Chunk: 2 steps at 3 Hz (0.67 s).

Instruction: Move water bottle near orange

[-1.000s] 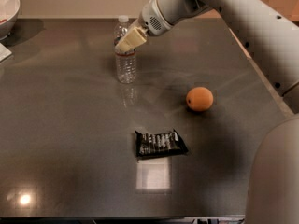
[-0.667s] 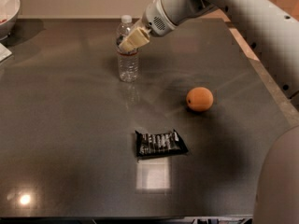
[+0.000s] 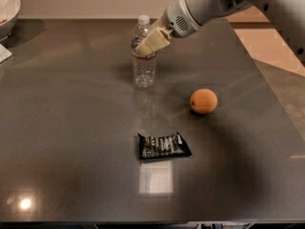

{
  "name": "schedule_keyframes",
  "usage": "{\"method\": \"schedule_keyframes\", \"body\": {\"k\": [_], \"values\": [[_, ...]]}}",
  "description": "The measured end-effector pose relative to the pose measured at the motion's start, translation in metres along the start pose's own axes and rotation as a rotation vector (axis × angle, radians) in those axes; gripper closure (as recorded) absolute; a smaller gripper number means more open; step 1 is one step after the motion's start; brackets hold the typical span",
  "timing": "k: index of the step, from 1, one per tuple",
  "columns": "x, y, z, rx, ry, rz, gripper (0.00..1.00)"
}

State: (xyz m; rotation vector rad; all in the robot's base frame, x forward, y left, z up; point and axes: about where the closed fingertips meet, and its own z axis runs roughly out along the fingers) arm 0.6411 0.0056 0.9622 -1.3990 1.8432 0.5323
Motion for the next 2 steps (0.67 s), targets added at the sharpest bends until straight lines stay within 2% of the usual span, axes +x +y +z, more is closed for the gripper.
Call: {"method": "schedule_keyframes", "body": {"k": [2], "values": [[0.04,0.012,-0.048,0.072,0.069,0.047,1.0]]}}
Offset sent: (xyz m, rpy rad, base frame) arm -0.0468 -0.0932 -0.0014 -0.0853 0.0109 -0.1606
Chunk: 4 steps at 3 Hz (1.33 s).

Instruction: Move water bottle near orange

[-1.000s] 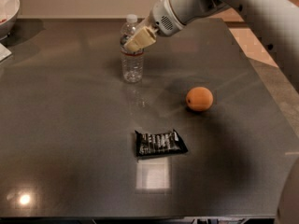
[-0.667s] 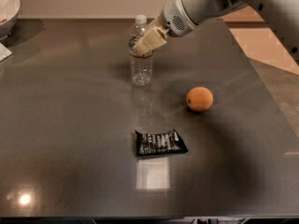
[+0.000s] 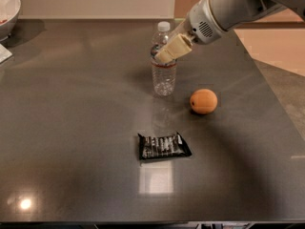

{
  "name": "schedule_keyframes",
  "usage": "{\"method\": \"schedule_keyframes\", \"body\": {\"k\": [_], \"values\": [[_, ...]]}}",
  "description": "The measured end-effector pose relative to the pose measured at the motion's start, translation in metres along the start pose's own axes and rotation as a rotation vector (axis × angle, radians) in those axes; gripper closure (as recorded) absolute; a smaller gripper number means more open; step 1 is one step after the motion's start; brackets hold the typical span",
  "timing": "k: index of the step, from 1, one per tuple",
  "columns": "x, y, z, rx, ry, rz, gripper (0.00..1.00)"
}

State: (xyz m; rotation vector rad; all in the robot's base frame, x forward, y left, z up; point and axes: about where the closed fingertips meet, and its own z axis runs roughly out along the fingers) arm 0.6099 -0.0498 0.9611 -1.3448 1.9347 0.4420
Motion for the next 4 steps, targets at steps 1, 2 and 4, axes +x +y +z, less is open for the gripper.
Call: {"method": "schedule_keyframes", "body": {"k": [1,2,4], "values": [[0.016,-0.002,-0.012,0.037,0.012,0.024,1.0],[0.029,-0.005,-0.02,0.063,0.015,0.05,1.0],[0.044,-0.01,-0.023,0.083,-0.014,0.085,0.59]]}}
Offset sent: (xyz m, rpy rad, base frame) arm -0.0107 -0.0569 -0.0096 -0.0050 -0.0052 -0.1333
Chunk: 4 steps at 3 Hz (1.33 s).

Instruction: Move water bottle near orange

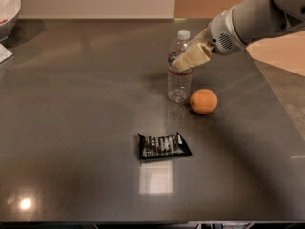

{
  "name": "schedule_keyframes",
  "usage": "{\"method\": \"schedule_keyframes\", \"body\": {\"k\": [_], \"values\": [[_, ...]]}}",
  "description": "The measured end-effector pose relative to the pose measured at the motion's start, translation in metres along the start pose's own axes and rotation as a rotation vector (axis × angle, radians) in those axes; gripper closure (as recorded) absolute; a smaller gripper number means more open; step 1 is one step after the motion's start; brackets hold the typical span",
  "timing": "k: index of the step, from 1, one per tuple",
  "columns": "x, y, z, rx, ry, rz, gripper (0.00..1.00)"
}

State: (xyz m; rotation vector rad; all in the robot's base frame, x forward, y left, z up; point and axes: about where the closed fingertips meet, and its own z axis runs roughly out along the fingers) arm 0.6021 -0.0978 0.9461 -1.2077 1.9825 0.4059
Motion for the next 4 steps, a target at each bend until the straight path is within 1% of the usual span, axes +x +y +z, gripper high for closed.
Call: {"method": "schedule_keyframes", "body": {"k": [2,3,4], "values": [[0.0071,-0.0018,0.0021,0.002,-0.014,0.017,0.12],[0.0084,-0.0028,-0.0021,0.011,-0.014,0.013,0.0],[0.0084,-0.0027,-0.0021,0.011,-0.014,0.013,0.0]]}}
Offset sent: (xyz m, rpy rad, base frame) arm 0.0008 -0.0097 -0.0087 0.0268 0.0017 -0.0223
